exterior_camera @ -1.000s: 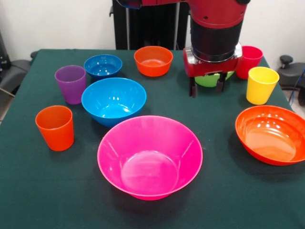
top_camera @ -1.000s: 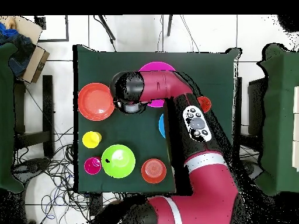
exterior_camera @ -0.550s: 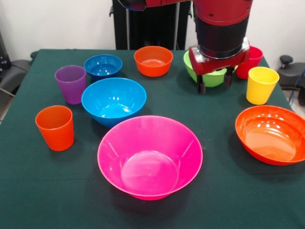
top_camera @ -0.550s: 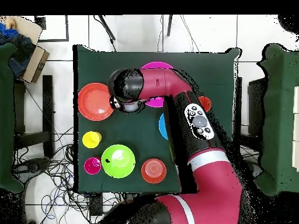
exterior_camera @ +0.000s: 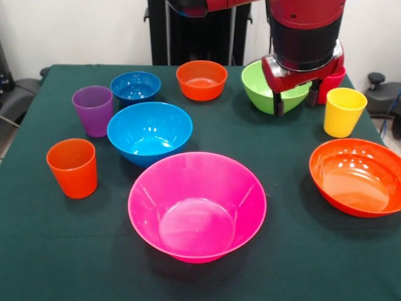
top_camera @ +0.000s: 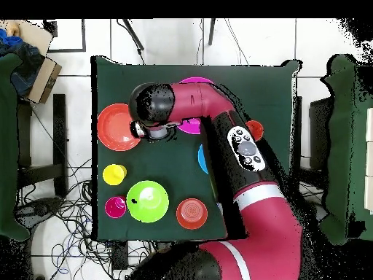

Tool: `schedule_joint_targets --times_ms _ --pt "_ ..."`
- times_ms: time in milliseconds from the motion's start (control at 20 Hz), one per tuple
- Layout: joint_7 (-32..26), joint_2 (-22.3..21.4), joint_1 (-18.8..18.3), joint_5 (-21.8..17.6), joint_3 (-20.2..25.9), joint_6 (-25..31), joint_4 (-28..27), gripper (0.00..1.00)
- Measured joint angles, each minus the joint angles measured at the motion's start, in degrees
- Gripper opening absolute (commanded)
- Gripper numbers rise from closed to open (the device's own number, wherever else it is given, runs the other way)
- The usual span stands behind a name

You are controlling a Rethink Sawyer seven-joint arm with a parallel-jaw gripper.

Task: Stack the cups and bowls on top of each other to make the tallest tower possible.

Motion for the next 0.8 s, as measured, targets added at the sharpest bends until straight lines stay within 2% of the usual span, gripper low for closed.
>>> schedule_joint_targets --times_ms 800 --pt "0.0 2.34 -1.69 -0.31 2.38 1.4 -0.29 1.0"
